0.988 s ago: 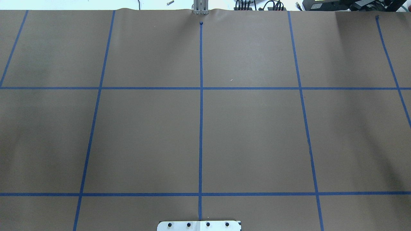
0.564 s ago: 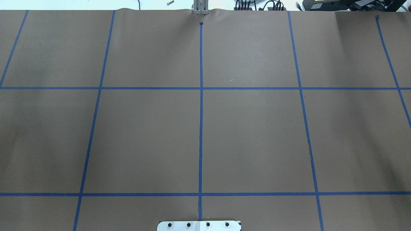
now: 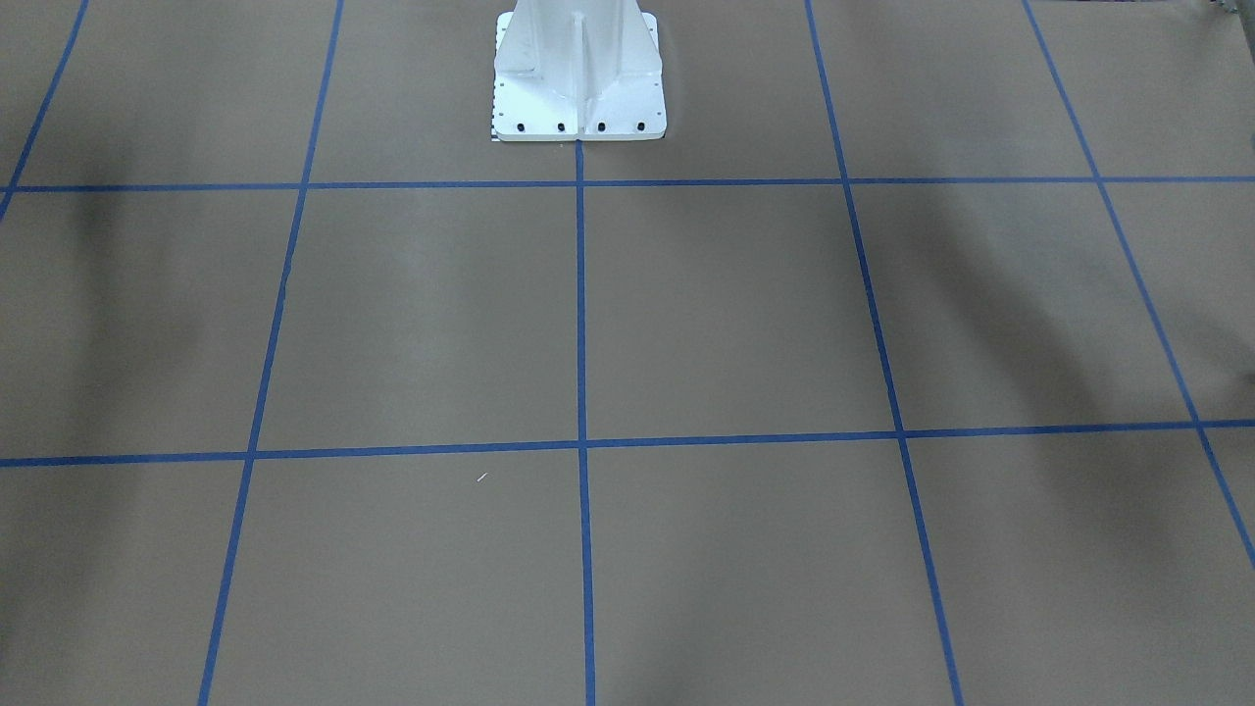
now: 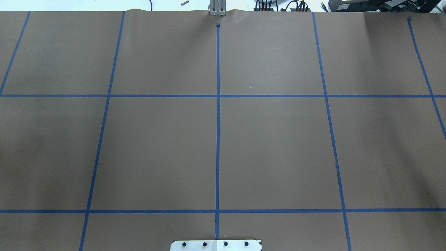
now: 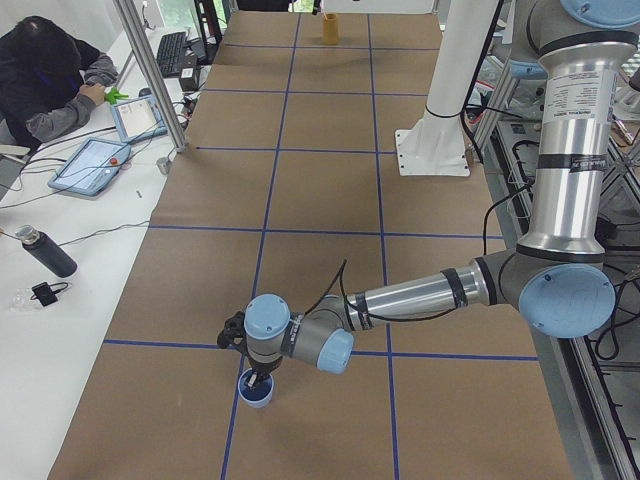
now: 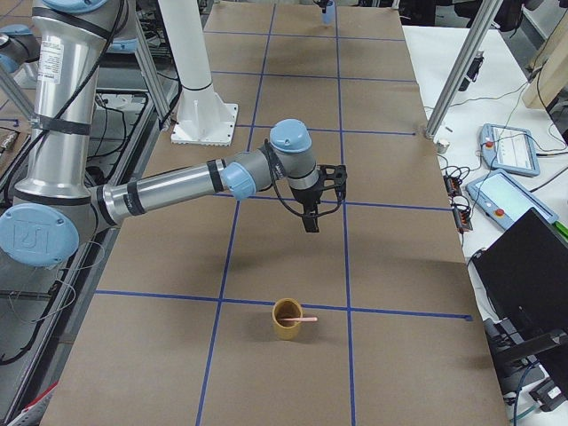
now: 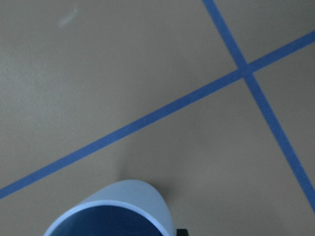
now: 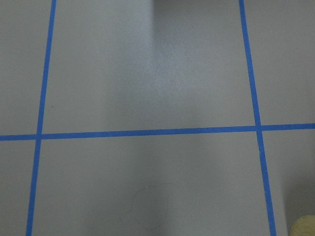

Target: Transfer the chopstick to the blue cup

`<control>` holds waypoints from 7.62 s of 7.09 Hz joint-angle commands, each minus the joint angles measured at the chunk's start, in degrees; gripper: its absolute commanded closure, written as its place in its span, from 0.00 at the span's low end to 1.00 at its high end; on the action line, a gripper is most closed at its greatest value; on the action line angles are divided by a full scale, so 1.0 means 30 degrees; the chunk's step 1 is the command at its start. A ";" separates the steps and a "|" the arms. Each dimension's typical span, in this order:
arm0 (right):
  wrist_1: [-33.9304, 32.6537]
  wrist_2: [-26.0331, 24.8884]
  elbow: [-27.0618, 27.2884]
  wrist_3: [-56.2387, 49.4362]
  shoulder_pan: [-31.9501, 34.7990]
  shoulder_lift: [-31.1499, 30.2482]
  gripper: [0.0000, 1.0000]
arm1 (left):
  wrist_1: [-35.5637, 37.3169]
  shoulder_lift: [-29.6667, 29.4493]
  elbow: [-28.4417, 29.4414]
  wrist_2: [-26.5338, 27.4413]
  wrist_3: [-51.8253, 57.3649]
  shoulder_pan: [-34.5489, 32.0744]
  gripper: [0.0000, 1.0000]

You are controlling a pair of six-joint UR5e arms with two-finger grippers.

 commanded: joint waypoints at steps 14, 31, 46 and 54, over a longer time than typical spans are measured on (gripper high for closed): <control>0.0030 0.0149 -0.0432 0.0088 -0.0029 0.0029 0.00 | 1.2429 -1.8161 -0.4011 1.0360 -2.8337 1.9753 1.00; 0.0030 0.0149 -0.0636 -0.2189 0.1078 -0.0786 0.00 | 1.4859 -0.8419 -1.0343 0.2254 -0.6090 0.5397 0.02; 0.8145 -0.1492 -0.8430 0.1580 0.5157 -0.1436 0.29 | 1.3248 -0.4419 -0.5855 -0.0040 0.5853 -0.2158 0.02; 0.8145 -0.1433 -0.8198 0.1525 0.5009 -0.0996 1.00 | 1.3248 -0.4419 -0.5855 -0.0040 0.5823 -0.2158 0.02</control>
